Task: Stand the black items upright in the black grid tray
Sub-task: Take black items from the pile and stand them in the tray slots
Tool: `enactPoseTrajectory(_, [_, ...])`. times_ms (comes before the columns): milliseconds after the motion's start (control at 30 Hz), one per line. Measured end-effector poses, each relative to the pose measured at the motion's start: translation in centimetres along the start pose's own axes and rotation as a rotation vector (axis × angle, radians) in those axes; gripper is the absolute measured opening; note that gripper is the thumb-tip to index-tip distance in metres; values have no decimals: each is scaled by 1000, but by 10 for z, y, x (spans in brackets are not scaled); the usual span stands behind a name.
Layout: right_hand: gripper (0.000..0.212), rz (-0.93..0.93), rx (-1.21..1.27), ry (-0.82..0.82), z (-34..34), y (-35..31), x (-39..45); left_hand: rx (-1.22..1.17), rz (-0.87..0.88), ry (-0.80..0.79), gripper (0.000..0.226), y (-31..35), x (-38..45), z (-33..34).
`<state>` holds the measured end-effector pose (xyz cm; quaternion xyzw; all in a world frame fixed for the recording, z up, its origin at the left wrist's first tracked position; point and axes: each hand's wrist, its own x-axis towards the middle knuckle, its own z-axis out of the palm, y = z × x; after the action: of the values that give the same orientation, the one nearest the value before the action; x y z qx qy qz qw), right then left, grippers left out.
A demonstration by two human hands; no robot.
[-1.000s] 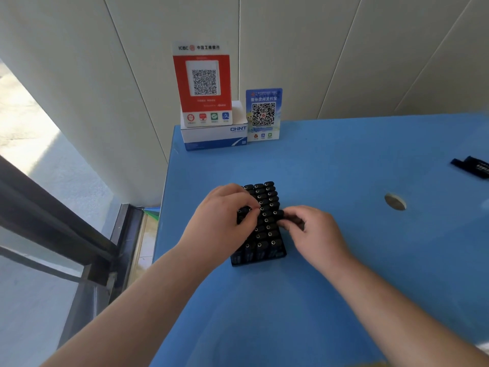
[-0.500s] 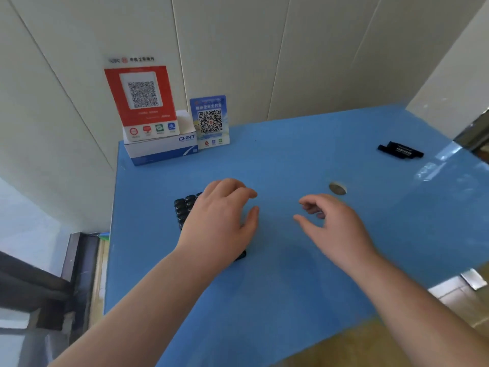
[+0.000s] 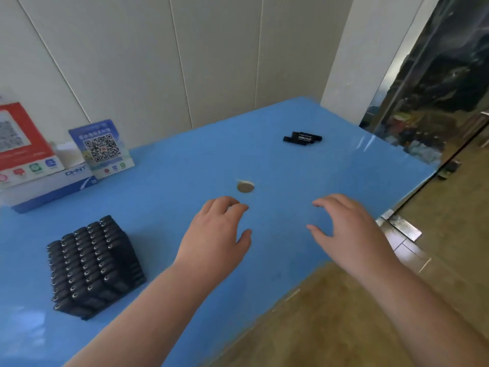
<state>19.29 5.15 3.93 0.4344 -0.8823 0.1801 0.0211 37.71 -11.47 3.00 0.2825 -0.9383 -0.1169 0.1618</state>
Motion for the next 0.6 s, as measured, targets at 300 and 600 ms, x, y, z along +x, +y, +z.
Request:
enactPoseTrajectory(300, [47, -11, -9, -7, -43, 108, -1, 14, -30, 33, 48, 116, 37, 39])
enactPoseTrajectory(600, [46, -56, 16, -33, -61, 172, 20, 21, -98, 8, 54, 180, 66, 72])
